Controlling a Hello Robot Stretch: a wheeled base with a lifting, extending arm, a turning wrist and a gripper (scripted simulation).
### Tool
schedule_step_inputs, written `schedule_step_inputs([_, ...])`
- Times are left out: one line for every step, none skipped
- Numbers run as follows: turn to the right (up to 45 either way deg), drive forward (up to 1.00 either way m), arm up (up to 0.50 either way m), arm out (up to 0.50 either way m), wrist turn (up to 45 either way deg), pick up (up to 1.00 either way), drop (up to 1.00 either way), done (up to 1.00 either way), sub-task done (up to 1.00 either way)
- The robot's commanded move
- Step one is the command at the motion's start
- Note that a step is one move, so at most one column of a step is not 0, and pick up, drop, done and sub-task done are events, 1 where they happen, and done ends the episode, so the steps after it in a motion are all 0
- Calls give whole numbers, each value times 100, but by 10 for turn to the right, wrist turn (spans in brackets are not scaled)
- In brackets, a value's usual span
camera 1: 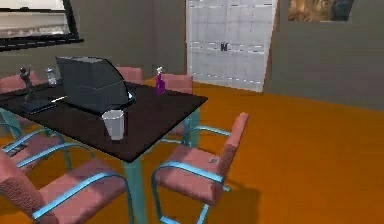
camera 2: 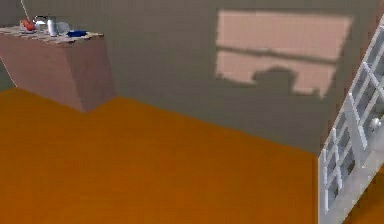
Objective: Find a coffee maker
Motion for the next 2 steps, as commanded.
schedule_step_inputs([0, 40, 0, 0, 0, 0, 0, 0, 0])
schedule_step_inputs([-330, 0, 0, 0, 0, 0, 0, 0, 0])
